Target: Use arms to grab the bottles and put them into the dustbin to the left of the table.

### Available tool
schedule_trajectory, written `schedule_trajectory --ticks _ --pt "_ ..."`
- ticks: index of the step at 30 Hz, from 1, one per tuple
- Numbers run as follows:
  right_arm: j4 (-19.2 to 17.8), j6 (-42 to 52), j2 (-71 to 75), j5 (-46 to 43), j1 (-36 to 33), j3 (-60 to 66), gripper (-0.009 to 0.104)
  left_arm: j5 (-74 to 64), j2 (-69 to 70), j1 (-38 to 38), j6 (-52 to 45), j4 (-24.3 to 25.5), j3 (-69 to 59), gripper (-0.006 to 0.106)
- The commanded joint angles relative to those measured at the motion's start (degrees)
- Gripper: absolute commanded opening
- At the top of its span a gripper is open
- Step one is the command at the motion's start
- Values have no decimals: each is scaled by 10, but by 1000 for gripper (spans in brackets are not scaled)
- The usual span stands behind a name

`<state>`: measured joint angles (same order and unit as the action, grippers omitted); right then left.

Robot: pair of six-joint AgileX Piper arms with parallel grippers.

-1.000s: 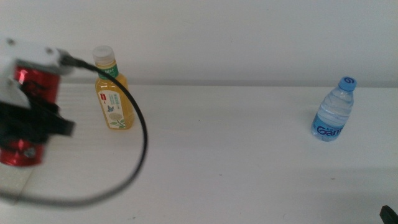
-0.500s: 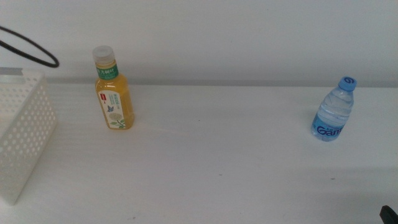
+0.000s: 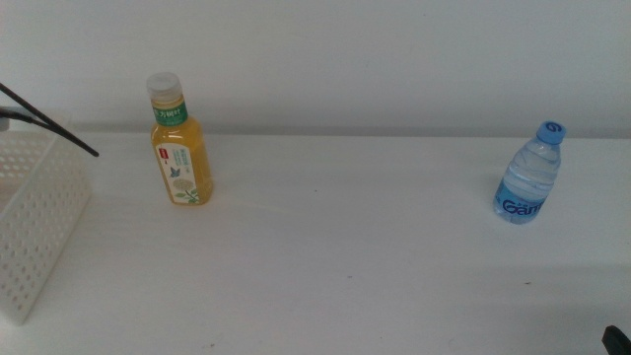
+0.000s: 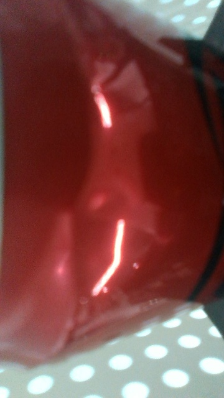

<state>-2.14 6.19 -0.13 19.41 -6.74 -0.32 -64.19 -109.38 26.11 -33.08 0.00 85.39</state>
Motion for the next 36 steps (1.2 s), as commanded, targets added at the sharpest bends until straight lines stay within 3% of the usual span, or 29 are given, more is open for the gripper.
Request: schedule_trajectory --ticks 1,8,12,18,24,29,36 --pt "-1 1 22 -5 4 24 92 24 -1 2 -5 -10 6 20" --pt "-1 1 22 -5 4 24 92 29 -3 2 2 -5 7 72" --pt "-1 1 22 -5 4 24 92 -19 17 -9 40 13 26 93" --pt "-1 1 22 -5 4 24 92 -93 107 -68 134 53 47 94" --pt "-1 1 22 -5 4 24 92 -58 247 -166 241 4 -32 94" --pt "-1 1 22 -5 4 24 92 96 375 -266 272 6 -196 94" --pt "-1 1 22 -5 4 24 92 470 459 -354 272 3 -453 94"
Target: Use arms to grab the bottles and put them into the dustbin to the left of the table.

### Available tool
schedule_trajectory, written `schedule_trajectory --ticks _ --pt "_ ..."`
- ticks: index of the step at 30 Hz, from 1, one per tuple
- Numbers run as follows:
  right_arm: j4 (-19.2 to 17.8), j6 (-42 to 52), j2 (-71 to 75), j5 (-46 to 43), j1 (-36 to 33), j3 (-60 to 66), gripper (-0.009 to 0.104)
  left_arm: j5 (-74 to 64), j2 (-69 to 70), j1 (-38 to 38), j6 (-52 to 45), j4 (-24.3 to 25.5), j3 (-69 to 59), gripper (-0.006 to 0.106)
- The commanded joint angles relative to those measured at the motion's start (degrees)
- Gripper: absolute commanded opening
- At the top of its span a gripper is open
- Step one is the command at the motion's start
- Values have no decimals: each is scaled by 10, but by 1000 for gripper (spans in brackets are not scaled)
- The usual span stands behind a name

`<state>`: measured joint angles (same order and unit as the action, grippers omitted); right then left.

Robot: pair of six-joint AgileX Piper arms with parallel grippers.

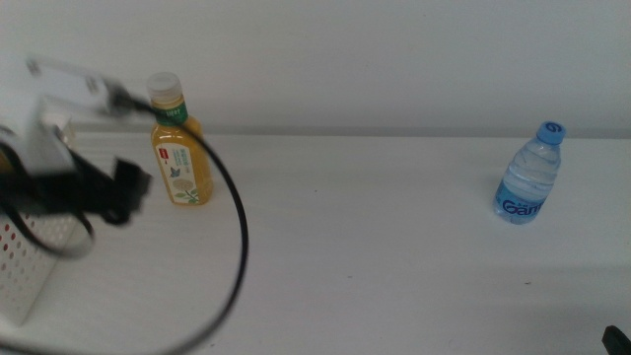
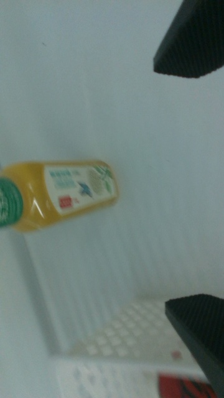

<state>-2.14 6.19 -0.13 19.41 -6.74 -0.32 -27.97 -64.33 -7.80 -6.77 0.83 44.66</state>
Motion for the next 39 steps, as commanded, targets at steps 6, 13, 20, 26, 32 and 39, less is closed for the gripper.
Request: schedule_trajectory --ticks 6,13,20,26,32,39 --pt "-1 1 22 -5 4 24 92 340 5 -31 9 -24 -175 94" --pt "-1 1 22 -5 4 24 92 596 -47 -31 28 -28 -266 94" --pt "-1 1 22 -5 4 24 92 737 -186 -31 91 -12 -272 94" --pt "-1 1 22 -5 4 24 92 904 -305 -31 122 -15 -270 94" --pt "-1 1 22 -5 4 24 92 975 -397 -31 149 -8 -245 94" --pt "-1 1 22 -5 4 24 92 959 -441 -31 146 -12 -188 94"
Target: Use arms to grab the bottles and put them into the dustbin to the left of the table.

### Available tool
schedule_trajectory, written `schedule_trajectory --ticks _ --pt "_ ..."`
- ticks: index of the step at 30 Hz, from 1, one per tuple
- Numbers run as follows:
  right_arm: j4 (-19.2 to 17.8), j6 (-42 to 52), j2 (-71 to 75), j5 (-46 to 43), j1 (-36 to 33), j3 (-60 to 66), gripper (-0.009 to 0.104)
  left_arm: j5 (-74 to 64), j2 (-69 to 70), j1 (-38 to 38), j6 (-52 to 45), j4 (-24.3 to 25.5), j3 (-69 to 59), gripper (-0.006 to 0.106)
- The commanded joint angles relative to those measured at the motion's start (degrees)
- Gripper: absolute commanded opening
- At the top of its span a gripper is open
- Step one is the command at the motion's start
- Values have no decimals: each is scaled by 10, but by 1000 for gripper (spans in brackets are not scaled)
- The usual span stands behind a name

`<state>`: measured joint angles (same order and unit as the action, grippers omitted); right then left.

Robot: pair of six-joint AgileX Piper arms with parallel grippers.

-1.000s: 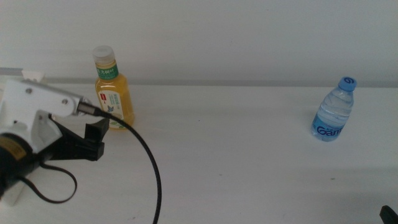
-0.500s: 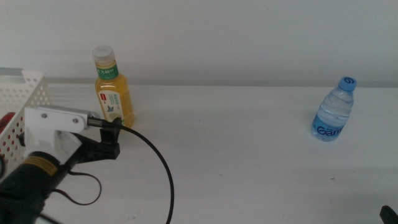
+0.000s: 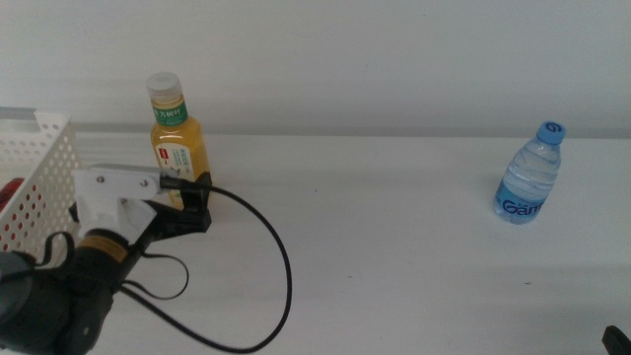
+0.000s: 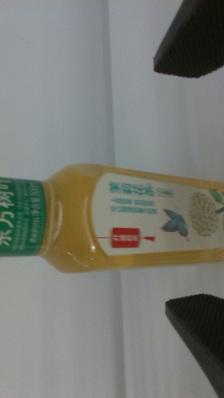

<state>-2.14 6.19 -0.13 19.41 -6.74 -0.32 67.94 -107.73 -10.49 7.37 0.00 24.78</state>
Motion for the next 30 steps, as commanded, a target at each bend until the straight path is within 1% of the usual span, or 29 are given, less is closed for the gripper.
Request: schedule_trajectory --ticks 1,14,19,30 --pt "-1 1 22 -5 4 24 92 -7 -11 -4 5 -4 17 94" --pt "-1 1 22 -5 4 24 92 -44 -62 0 5 -15 105 94" --pt "-1 1 22 -5 4 24 92 -47 -83 14 5 0 127 94" --pt "-1 1 22 -5 4 24 92 -56 -134 24 4 -4 180 94"
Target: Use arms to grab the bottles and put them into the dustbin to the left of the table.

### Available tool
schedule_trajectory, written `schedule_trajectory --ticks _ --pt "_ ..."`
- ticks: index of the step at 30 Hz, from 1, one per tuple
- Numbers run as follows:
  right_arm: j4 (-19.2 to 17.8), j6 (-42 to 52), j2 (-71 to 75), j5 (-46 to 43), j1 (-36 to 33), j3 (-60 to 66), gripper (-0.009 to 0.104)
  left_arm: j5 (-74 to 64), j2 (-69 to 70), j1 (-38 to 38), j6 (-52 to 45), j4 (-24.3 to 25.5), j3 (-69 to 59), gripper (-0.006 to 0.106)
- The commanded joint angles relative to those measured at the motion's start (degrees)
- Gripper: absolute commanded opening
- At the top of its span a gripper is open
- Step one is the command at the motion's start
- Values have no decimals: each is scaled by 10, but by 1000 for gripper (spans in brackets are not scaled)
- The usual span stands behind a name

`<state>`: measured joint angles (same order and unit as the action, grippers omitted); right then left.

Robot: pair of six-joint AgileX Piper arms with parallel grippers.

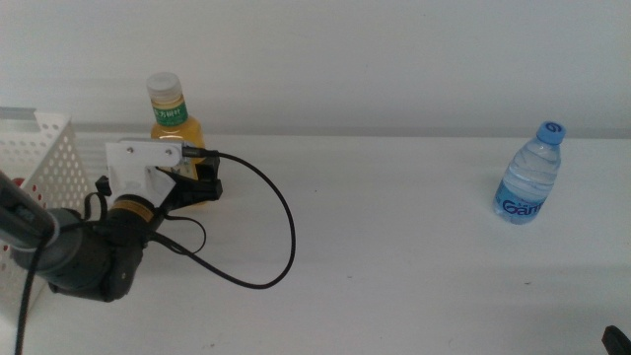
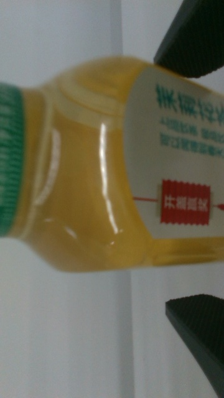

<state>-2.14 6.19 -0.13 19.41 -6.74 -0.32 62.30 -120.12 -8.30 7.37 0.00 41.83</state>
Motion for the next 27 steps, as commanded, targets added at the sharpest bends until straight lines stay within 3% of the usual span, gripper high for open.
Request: schedule_trajectory --ticks 1,10,13,16,21,27 --pt "-1 1 22 -5 4 24 92 -1 -15 2 1 -5 14 94" --pt "-1 1 22 -5 4 24 92 -7 -51 3 -55 -16 72 94" --pt "-1 1 22 -5 4 24 92 -18 -52 4 -58 -29 87 86" --pt "-1 1 22 -5 4 24 92 -40 -56 4 -58 -27 102 61" --pt "-1 1 22 -5 4 24 92 -41 -42 4 -58 0 87 -2" --pt "-1 1 22 -5 4 24 92 -131 104 3 -59 -9 -36 -2"
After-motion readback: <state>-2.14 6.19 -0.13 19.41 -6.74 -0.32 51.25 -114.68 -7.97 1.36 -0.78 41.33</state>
